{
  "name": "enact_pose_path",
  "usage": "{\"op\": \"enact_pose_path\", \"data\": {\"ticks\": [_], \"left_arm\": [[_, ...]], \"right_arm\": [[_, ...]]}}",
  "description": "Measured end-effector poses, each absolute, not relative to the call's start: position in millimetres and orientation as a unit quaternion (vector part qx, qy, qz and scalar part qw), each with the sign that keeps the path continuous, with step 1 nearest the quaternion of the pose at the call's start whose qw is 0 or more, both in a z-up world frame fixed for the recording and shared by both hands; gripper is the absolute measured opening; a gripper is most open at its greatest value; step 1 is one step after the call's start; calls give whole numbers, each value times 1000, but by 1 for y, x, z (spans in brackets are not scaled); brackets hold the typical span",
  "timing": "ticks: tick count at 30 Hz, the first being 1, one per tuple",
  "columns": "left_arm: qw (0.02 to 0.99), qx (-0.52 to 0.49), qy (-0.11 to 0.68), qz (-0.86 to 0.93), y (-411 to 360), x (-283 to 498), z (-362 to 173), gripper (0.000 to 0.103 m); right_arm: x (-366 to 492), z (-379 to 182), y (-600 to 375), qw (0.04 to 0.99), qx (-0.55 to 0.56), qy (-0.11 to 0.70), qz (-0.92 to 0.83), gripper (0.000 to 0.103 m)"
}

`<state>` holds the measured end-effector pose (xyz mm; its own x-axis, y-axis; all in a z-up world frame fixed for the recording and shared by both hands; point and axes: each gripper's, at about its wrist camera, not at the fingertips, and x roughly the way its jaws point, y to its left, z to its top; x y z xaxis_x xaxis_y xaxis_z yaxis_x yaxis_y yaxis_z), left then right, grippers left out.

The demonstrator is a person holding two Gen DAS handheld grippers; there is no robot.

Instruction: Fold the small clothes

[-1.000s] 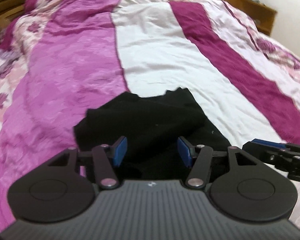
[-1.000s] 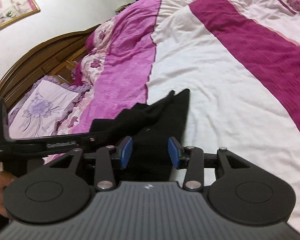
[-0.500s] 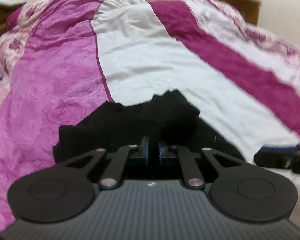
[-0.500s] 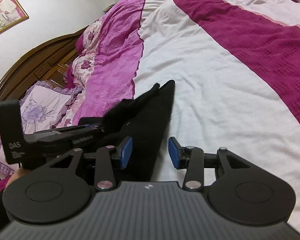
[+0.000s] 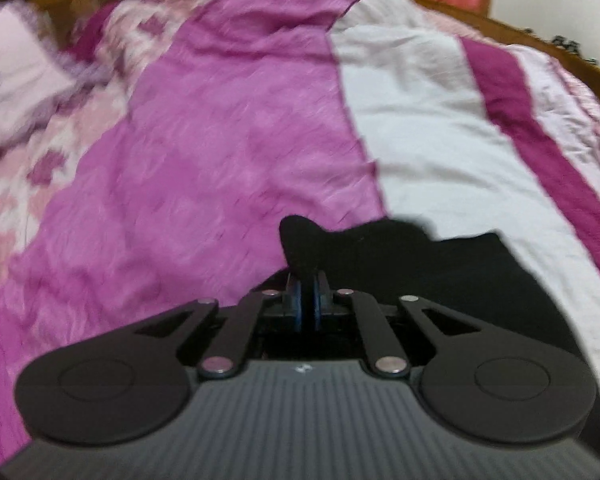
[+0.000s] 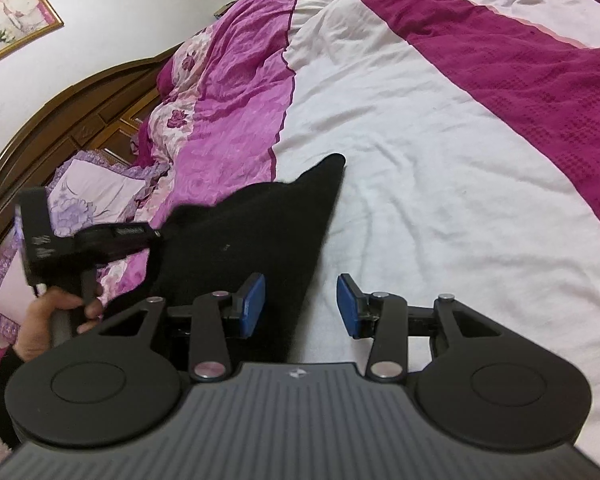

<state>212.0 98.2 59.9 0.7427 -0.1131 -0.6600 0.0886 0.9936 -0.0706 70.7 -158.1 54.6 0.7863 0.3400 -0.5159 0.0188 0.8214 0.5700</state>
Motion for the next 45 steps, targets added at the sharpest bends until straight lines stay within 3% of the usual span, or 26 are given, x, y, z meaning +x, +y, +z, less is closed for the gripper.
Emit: {"op": "enact_pose_path", "data": {"ticks": [10, 11, 14, 15, 26, 29, 30, 31, 32, 37, 38, 39, 40, 45], "left_arm": [[925, -56, 368, -75, 116, 190, 72, 12], [924, -58, 370, -81, 117, 184, 75, 18], [922, -58, 372, -90, 118, 165, 82, 58], [922, -55, 372, -95, 118, 158, 84, 60], [888, -110, 423, -144, 126, 104, 67, 60], [883, -133, 422, -154, 126, 102, 60, 58], [883, -136, 420, -157, 126, 101, 59, 54], [885, -136, 415, -160, 125, 101, 58, 41], [885, -134, 414, -165, 124, 101, 57, 6], [896, -135, 392, -159, 133, 95, 68, 7], [899, -132, 387, -157, 136, 93, 73, 7], [901, -130, 384, -154, 139, 91, 76, 6], [903, -125, 384, -149, 142, 90, 78, 6], [897, -97, 413, -124, 152, 88, 63, 6]], "right_arm": [[69, 60, -141, 913, 241, 313, 104, 48], [68, 61, -139, 915, 234, 311, 105, 48], [63, 64, -136, 919, 221, 308, 105, 48], [61, 64, -137, 920, 219, 308, 105, 48], [38, 60, -120, 915, 208, 322, 125, 48], [39, 52, -108, 912, 197, 337, 127, 48], [39, 49, -104, 912, 193, 339, 129, 48], [40, 48, -98, 912, 187, 341, 128, 48], [41, 46, -93, 915, 179, 340, 126, 48], [57, 43, -70, 933, 125, 325, 94, 48], [58, 44, -66, 937, 112, 318, 88, 42], [57, 47, -63, 943, 98, 307, 80, 22], [54, 51, -63, 948, 89, 296, 73, 14], [30, 68, -57, 962, -10, 266, 59, 13]]}}
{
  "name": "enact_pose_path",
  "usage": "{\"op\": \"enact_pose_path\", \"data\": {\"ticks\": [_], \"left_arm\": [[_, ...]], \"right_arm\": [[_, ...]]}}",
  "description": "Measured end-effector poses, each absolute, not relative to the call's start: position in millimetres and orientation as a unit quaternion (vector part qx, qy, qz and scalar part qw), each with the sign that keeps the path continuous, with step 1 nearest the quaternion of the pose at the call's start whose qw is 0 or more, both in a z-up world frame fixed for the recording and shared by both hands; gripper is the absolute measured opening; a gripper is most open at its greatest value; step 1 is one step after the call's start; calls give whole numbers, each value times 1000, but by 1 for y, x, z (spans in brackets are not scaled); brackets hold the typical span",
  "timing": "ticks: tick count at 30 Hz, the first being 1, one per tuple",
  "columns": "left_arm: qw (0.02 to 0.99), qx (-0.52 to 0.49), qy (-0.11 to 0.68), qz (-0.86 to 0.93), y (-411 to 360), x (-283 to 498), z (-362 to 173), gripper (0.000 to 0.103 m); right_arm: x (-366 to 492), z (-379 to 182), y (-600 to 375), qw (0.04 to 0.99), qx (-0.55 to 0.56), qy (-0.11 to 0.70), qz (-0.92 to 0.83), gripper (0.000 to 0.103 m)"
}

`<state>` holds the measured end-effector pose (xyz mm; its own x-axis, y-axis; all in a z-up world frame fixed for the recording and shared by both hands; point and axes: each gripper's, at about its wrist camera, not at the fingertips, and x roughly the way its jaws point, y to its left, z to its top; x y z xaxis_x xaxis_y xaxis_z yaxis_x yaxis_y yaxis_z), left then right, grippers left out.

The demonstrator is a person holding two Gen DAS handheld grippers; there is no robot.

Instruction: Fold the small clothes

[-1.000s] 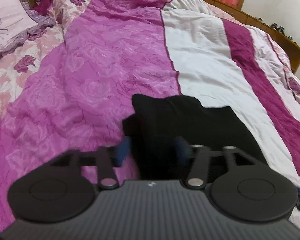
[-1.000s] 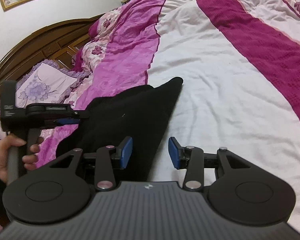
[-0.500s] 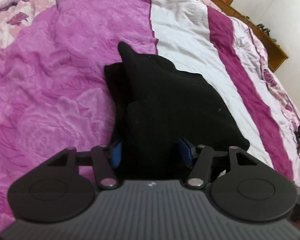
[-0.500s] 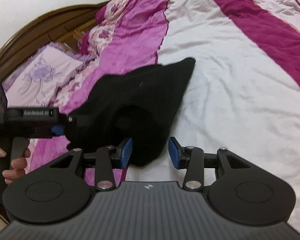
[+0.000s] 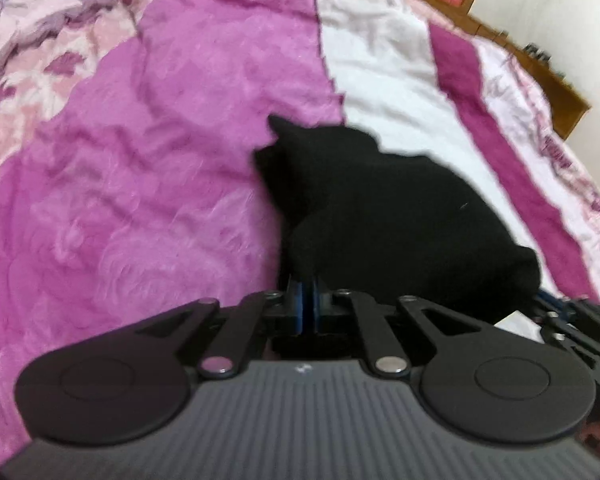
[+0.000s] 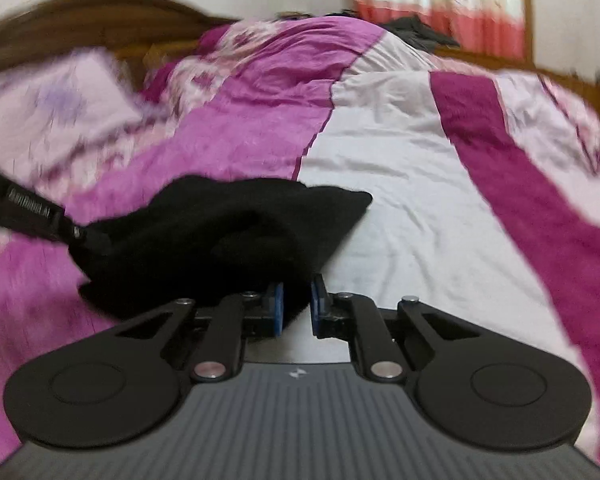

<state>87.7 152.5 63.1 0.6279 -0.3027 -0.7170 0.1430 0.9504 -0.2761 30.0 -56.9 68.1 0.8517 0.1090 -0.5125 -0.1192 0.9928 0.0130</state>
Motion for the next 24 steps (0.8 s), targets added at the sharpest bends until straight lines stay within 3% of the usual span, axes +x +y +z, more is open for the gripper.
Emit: {"op": "enact_pose_path", "data": {"ticks": [6, 16, 17, 18, 19, 20, 21, 24], "left_arm": [[889, -96, 434, -114, 152, 88, 42, 6], [894, -85, 421, -126, 146, 85, 71, 10], [895, -86, 420, -125, 146, 85, 74, 17], [896, -89, 418, -122, 146, 86, 77, 37], [897, -91, 415, -119, 146, 86, 79, 48], [900, -93, 411, -115, 146, 87, 82, 67], [903, -94, 405, -110, 145, 87, 85, 70], [907, -90, 397, -109, 143, 91, 90, 70]], "right_arm": [[28, 30, -65, 940, -45, 334, 46, 10], [25, 50, -97, 939, 8, 337, 75, 13], [27, 56, -101, 939, 21, 335, 77, 17], [28, 60, -107, 939, 40, 333, 79, 25], [30, 64, -113, 938, 57, 331, 78, 32], [31, 68, -120, 938, 73, 329, 79, 49], [33, 71, -126, 938, 92, 324, 83, 61], [42, 80, -142, 935, 141, 313, 90, 69]]}}
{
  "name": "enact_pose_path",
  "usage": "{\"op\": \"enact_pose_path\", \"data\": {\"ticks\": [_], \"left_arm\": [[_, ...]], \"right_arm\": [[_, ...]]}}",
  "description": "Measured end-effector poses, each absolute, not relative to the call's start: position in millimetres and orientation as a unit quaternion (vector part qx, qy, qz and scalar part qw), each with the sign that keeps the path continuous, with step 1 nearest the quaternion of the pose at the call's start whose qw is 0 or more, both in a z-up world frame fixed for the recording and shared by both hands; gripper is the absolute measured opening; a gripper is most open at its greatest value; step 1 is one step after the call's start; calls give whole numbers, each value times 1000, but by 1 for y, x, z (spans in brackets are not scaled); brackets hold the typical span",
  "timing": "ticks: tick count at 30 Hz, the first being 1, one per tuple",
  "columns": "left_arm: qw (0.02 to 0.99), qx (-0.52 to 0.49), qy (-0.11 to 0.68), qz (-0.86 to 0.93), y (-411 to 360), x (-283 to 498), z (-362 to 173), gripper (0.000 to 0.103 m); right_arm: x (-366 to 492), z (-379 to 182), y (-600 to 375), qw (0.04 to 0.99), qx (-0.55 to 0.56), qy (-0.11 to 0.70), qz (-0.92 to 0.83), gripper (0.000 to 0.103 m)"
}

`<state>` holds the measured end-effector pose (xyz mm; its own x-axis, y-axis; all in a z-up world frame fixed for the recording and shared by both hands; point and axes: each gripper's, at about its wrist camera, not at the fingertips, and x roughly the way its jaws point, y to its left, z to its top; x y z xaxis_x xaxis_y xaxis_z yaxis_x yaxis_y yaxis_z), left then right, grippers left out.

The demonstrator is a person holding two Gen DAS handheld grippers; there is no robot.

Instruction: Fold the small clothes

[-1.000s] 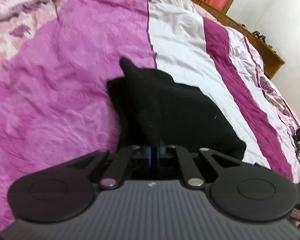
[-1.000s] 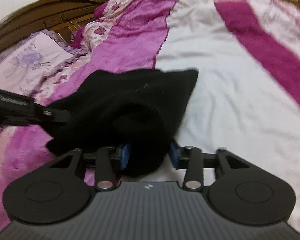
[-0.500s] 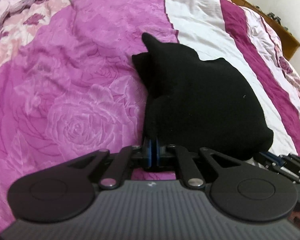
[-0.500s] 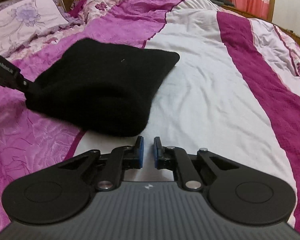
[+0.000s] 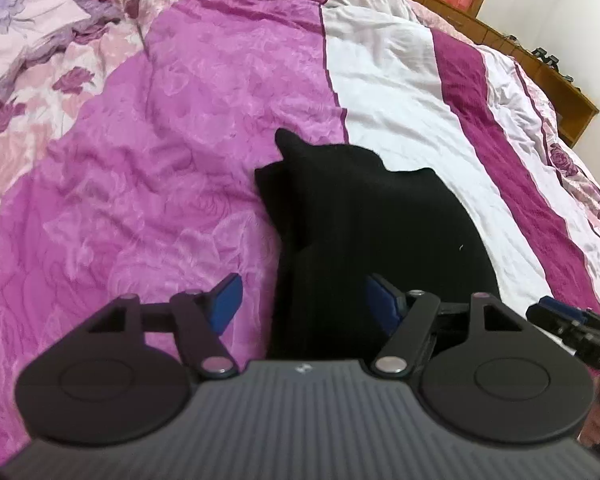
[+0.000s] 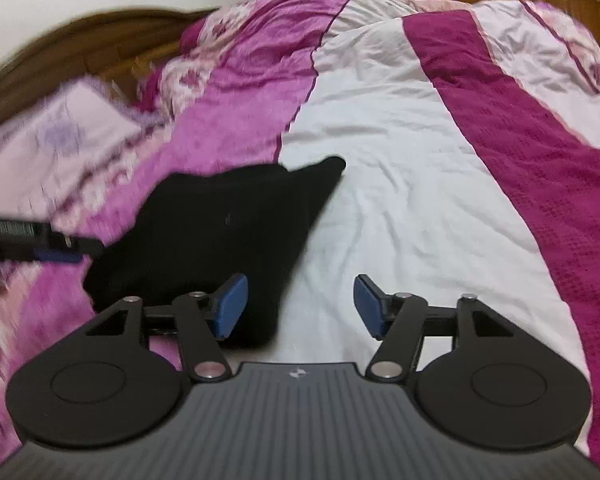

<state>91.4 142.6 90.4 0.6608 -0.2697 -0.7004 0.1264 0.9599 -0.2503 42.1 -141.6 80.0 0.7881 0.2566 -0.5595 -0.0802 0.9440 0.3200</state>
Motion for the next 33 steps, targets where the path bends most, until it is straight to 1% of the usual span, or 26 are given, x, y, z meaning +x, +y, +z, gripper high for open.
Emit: {"op": "enact_pose_path", "data": {"ticks": [6, 11, 14, 18, 23, 28, 32, 33], "left_arm": [[902, -118, 403, -106, 142, 111, 84, 70], [887, -154, 423, -96, 143, 135, 69, 70], [881, -163, 433, -105, 140, 145, 62, 70], [876, -148, 445, -109, 130, 155, 52, 70], [868, -170, 451, -115, 129, 163, 43, 70], [864, -179, 455, -121, 129, 168, 38, 72], [854, -205, 460, -133, 131, 171, 31, 72], [852, -209, 459, -138, 130, 171, 30, 70]], "right_arm": [[72, 81, -155, 911, 225, 324, 116, 74], [104, 65, -152, 889, 266, 350, 128, 75], [122, 53, -145, 878, 279, 365, 137, 76], [141, 38, -137, 862, 301, 380, 150, 77], [160, 22, -131, 846, 321, 394, 160, 77], [171, 19, -125, 844, 319, 397, 168, 77], [176, 16, -123, 842, 325, 396, 172, 77], [177, 15, -122, 841, 327, 395, 173, 77]]}}
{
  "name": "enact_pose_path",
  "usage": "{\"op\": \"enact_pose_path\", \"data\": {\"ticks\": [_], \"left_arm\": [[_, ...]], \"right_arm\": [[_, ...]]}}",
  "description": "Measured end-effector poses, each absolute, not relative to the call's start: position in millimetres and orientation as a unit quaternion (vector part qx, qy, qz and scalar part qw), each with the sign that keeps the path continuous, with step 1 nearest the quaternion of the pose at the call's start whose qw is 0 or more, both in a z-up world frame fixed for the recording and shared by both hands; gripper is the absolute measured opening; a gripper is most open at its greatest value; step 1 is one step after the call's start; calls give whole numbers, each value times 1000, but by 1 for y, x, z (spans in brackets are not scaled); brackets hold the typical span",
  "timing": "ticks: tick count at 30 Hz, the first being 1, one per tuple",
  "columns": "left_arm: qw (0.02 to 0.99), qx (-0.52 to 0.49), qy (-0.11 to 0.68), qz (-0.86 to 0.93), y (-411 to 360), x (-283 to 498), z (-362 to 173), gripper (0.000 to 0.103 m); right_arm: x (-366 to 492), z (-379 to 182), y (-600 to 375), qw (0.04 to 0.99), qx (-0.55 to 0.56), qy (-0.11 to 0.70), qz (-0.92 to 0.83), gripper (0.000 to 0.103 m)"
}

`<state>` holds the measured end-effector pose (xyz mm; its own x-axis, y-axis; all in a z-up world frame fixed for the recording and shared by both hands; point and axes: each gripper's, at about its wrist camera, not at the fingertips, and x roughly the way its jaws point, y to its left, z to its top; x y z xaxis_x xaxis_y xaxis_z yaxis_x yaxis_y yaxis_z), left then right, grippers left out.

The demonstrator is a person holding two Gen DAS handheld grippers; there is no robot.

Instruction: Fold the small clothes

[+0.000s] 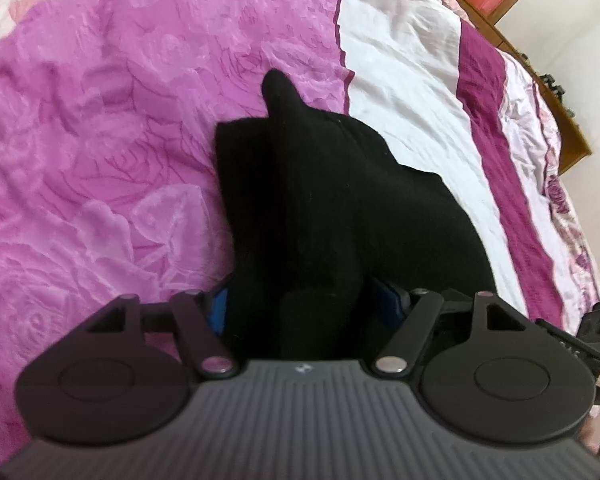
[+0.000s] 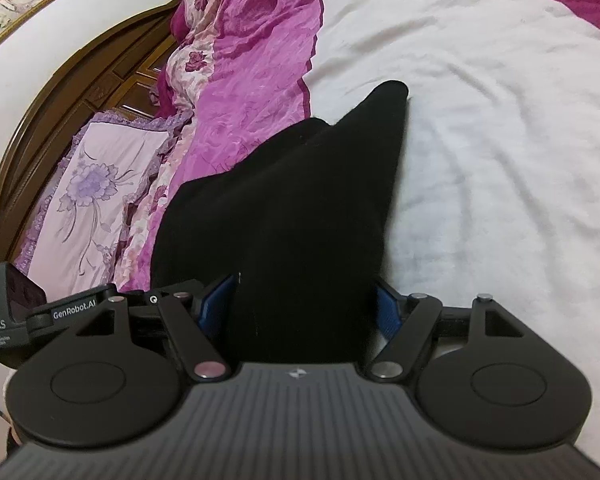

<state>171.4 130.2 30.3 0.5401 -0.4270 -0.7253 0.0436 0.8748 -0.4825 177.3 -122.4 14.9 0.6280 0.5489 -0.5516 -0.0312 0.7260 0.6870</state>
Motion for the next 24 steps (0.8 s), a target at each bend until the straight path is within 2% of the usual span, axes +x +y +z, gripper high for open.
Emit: {"op": "enact_pose_path", "data": {"ticks": [1, 2, 3, 6, 9, 18, 24], "left_arm": [[852, -209, 457, -145, 129, 171, 30, 69], [853, -208, 454, -150, 128, 170, 31, 58], [852, -210, 452, -157, 128, 169, 32, 48], [852, -219, 444, -170, 128, 166, 40, 33], [848, -235, 437, -185, 125, 161, 55, 31], [835, -232, 432, -247, 76, 113, 92, 31], [835, -204, 431, -275, 34, 72, 91, 31]], "right_arm": [[178, 14, -122, 840, 329, 395, 173, 77], [179, 14, -122, 840, 329, 395, 174, 73], [180, 15, -121, 841, 328, 394, 174, 60], [181, 25, -121, 845, 322, 392, 172, 43], [178, 40, -129, 836, 348, 383, 182, 38], [120, 113, -169, 862, 313, 353, 188, 38], [55, 130, -209, 868, 311, 351, 162, 38]]}}
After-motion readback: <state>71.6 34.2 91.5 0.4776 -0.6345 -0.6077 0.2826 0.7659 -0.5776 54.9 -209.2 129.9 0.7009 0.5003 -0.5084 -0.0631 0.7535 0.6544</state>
